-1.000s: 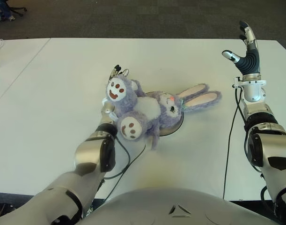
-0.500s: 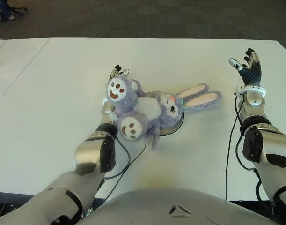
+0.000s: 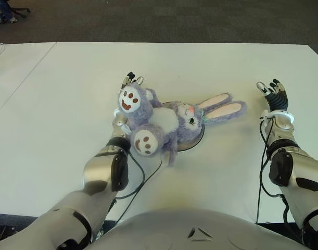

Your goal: Put the doll into the plate.

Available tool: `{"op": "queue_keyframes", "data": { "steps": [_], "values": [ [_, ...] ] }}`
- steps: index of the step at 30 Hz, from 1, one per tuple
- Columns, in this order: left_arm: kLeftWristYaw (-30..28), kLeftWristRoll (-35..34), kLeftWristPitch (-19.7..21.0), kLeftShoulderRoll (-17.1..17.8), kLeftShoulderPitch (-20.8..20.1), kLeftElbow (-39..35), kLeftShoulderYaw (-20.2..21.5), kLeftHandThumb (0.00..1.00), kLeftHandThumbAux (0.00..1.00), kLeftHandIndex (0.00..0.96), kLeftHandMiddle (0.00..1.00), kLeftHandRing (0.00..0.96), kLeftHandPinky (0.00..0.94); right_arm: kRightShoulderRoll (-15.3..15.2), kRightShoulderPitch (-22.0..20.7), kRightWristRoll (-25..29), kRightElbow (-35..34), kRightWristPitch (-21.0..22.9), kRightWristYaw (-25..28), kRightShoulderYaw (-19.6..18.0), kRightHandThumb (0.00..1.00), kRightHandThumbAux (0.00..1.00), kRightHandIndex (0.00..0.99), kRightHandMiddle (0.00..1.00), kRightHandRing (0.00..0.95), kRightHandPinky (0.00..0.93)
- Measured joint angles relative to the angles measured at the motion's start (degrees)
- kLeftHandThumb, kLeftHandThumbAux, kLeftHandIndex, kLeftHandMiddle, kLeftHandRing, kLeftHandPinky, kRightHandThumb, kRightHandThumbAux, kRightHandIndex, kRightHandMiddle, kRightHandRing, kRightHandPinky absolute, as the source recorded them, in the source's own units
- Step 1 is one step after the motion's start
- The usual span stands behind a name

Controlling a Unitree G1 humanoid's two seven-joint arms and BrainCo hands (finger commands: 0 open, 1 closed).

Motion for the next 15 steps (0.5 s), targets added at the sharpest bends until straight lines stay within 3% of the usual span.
{"op": "queue_keyframes", "data": {
  "steps": [15],
  "values": [
    [-0.19,-0.45,-0.02,0.16,0.14,0.00,0.28,0.000,0.507,0.000,0.022,0.014,0.017,0.35,-0.81,-15.74,-1.09,5.06,-8.60,15.71,0.000,0.705,0.000,0.000,0.000,0.000]
  ]
}}
